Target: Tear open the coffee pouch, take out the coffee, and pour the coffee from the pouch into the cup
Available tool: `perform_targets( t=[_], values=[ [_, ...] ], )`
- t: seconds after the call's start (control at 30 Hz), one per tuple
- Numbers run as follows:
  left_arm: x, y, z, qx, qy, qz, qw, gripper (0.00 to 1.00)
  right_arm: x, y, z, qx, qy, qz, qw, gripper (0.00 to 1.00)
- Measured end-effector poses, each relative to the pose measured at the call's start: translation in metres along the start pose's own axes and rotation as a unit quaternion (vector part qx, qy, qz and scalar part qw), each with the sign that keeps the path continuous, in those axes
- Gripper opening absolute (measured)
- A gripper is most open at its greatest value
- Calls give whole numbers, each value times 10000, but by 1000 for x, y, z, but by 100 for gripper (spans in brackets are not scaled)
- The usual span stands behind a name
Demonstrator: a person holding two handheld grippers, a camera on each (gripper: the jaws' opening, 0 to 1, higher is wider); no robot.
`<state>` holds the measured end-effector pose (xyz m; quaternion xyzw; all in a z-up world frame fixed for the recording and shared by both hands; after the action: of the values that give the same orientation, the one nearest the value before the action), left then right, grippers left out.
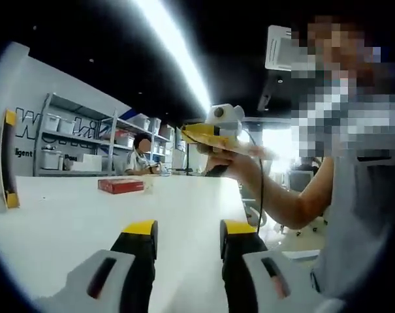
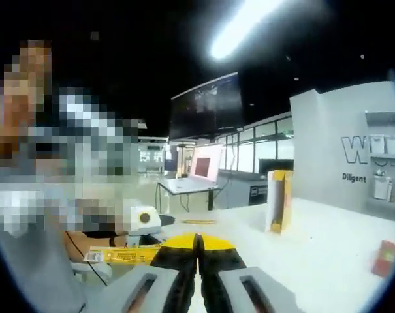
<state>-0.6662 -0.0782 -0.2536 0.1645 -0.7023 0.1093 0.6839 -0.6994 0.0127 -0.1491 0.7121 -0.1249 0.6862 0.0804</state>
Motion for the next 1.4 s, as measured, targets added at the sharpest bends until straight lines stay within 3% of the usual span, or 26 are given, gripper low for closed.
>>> perform_targets(
  t=[0.47,0.63,0.73,0.8,0.87,0.97,1.0,1.03,1.13,1.2,1.27,1.3,1.33,1.4],
  values=[
    [1,-1,-1,-6,-17,21,10000,41,7,-2,14,160,-87,-115,9998,1],
    [2,-1,-1,2,-18,29,10000,41,-4,0,-6,-304,-300,178,9989,1],
    [2,-1,-1,1,-16,27,10000,41,-5,4,-1,-227,-314,197,9991,1],
    [2,-1,-1,3,-22,31,10000,41,4,5,20,314,-116,-77,9994,1],
    [2,-1,-1,2,-19,28,10000,41,19,-1,42,964,109,-490,9941,1],
    [2,-1,-1,-3,-19,26,10000,43,35,-11,51,1285,173,-825,9881,1],
    [1,-2,-2,-75,-182,28,9998,46,38,-12,49,1256,176,-874,9881,1],
    [0,0,3,-30,-92,31,9999,41,39,-12,46,1186,172,-902,9887,1],
    [-3,3,8,3,-52,42,10000,41,28,-11,15,401,-51,-581,9975,1],
    [-5,5,10,25,-24,58,10000,40,14,-9,-6,-190,-218,-140,9995,1],
    [-5,5,10,20,-36,54,10000,40,13,-5,3,103,-162,-134,9997,1],
    [-5,6,10,24,-37,53,10000,40,19,-4,20,527,-77,-275,9982,1],
    [-5,6,10,23,-39,60,10000,40,18,-6,34,929,-30,-196,9955,1],
    [-5,7,9,28,-39,79,10000,40,25,-13,54,1423,19,-343,9892,1]
  ],
)
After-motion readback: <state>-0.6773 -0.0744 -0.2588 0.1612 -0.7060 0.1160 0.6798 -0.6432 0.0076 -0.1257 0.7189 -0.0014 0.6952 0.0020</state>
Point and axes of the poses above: the point that each gripper's makers call its tool centre point, and the gripper's own axes: y roughly forward along the fingers, z roughly to its left, x roughly out of its top, the point moved 2 cm from there along -y, roughly backward along the fingers, and after that the axes turned 2 degrees about x, right-handed, at the moved point
